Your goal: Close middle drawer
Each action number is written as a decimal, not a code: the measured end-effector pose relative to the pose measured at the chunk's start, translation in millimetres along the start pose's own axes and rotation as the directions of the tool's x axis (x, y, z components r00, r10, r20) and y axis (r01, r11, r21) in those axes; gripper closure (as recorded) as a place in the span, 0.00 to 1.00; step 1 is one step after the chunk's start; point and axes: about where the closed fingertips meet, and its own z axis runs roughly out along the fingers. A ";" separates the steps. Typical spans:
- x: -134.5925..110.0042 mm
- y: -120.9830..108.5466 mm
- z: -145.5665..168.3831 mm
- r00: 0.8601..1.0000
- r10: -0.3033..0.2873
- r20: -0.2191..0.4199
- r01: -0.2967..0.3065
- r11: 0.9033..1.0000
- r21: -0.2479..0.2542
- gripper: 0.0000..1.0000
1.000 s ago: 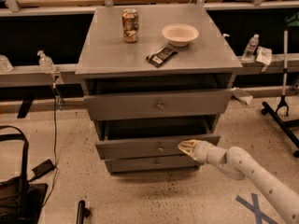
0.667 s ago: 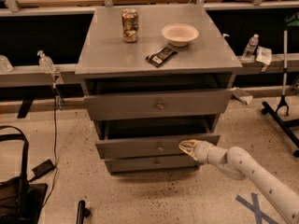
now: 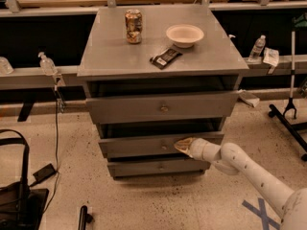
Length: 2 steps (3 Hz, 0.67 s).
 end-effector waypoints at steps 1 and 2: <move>0.1 0.2 -0.6 1.000 0.000 0.000 0.000 1.000 0.000 1.00; -2.8 11.3 -3.4 1.000 -0.007 0.015 0.008 0.999 -0.043 1.00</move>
Offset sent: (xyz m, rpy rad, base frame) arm -0.0689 0.0164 -0.0073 -0.0015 0.0772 0.2655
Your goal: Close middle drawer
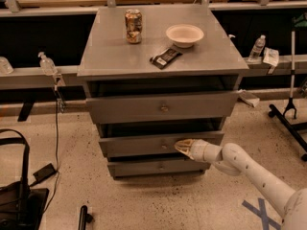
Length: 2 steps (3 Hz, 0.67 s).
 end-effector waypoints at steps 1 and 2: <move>-1.1 21.1 9.7 0.999 -0.019 0.033 0.022 0.995 -0.100 1.00; 0.6 9.8 27.3 0.999 -0.033 0.039 0.037 0.994 -0.106 1.00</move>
Offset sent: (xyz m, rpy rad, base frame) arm 0.0337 0.0254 -0.0175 -0.0196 0.0063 0.1246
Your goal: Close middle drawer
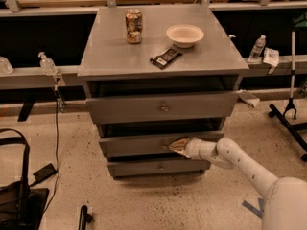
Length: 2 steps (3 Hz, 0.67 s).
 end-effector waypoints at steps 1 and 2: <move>1.6 -7.9 7.1 1.000 -0.004 -0.004 0.005 1.000 0.006 1.00; 10.1 -20.0 9.3 1.000 0.004 -0.013 -0.004 1.000 0.026 1.00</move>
Offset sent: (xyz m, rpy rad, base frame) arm 0.0559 -0.0286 -0.0076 -0.0062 -0.0148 -0.0943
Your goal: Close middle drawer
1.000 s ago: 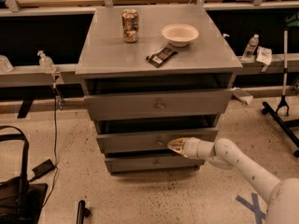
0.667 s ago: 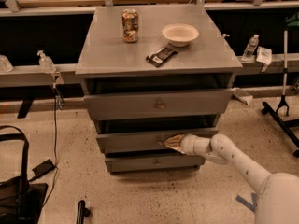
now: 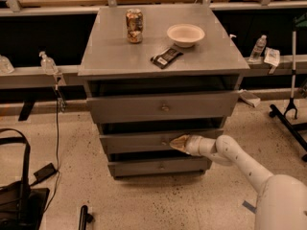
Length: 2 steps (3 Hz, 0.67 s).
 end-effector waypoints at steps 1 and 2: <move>0.0 0.0 0.0 1.000 0.000 0.000 0.000 1.000 0.000 1.00; -2.2 14.6 -22.6 0.999 0.011 0.044 -0.010 1.000 -0.023 1.00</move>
Offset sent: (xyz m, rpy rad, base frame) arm -0.0691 -0.0404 0.0150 0.1033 0.0141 0.0876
